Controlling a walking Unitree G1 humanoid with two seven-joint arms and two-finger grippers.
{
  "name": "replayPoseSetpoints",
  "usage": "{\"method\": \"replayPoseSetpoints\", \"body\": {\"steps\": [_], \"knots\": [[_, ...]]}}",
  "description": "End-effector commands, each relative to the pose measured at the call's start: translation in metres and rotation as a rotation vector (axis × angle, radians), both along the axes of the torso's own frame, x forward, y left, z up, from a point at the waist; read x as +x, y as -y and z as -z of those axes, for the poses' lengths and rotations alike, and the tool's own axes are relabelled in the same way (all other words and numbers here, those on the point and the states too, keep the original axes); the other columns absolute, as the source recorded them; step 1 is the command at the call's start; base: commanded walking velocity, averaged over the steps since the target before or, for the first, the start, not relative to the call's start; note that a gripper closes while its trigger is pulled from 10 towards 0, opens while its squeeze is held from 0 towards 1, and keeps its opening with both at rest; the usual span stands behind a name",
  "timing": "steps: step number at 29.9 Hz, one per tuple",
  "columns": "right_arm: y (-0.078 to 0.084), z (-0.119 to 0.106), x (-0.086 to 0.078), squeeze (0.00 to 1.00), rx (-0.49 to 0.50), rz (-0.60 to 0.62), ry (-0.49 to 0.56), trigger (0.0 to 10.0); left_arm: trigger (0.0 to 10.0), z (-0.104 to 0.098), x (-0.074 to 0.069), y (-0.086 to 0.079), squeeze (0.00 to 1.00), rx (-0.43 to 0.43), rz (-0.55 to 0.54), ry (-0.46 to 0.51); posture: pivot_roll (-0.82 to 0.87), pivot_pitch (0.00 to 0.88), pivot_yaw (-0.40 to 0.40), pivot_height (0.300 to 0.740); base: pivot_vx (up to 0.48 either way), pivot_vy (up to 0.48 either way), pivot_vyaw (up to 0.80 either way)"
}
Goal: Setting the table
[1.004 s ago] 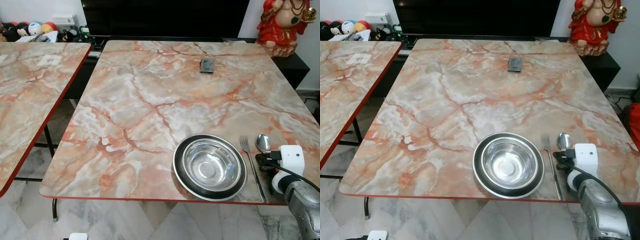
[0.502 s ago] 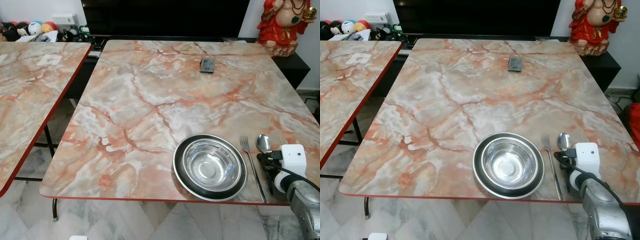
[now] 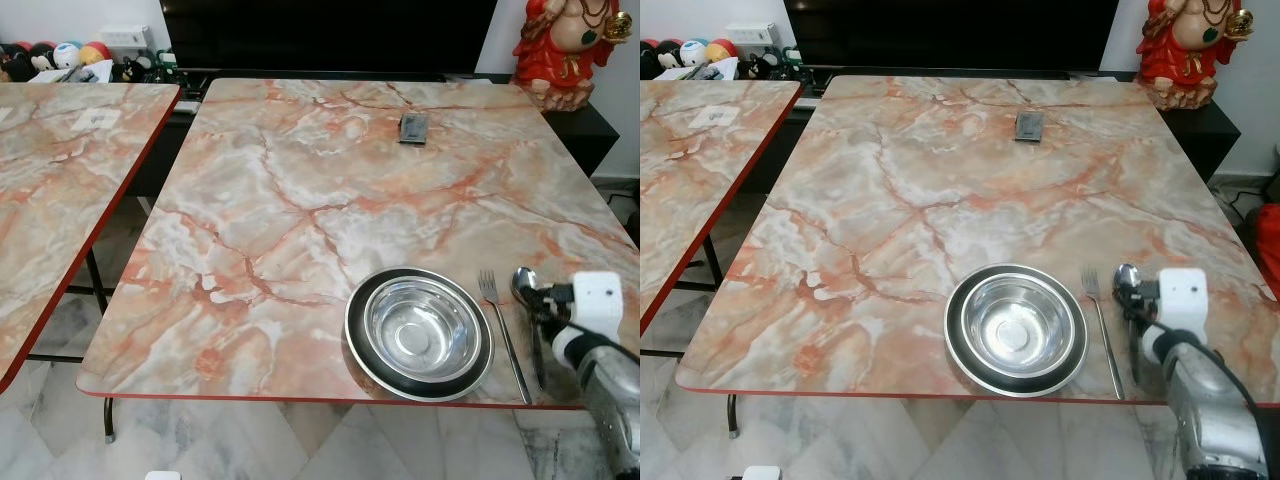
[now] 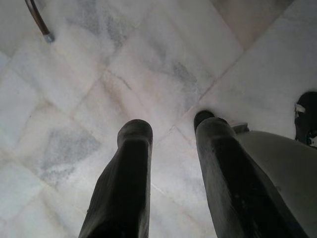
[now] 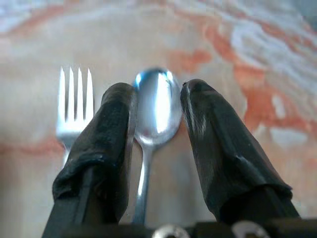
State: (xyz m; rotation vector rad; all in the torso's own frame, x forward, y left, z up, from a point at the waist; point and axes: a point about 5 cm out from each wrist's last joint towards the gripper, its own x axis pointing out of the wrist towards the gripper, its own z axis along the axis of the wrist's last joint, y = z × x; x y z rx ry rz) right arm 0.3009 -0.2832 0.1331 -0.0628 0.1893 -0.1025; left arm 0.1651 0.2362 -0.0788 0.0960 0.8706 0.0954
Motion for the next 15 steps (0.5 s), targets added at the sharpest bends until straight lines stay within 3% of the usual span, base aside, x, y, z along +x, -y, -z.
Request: {"method": "replayPoseSetpoints", "body": {"steps": [1, 5, 10, 12, 15], "knots": [[0.000, -0.005, 0.000, 0.00, 0.012, -0.001, 0.029, 10.0, 10.0, 0.004, -0.009, -0.004, 0.00, 0.005, -0.006, -0.039, -0.05, 0.169, 0.004, 0.740, 0.000, 0.000, 0.00], [0.005, -0.012, 0.004, 0.00, -0.016, 0.046, 0.065, 10.0, 10.0, 0.003, -0.007, -0.004, 0.00, 0.004, -0.008, -0.037, -0.05, 0.167, 0.006, 0.740, 0.000, 0.000, 0.00], [0.014, -0.012, 0.013, 0.00, -0.093, 0.152, 0.028, 10.0, 10.0, 0.000, -0.001, -0.004, 0.00, 0.003, -0.002, -0.028, -0.05, 0.165, 0.010, 0.740, 0.000, 0.000, 0.00], [0.013, -0.011, 0.021, 0.00, -0.151, 0.175, -0.004, 10.0, 10.0, 0.000, -0.001, -0.004, 0.00, 0.003, 0.005, -0.029, -0.05, 0.165, 0.010, 0.740, 0.000, 0.000, 0.00], [0.007, -0.009, 0.032, 0.00, -0.132, 0.171, -0.006, 10.0, 10.0, 0.001, -0.001, -0.003, 0.00, 0.001, 0.012, -0.032, -0.05, 0.165, 0.015, 0.740, 0.000, 0.000, 0.00]]}}
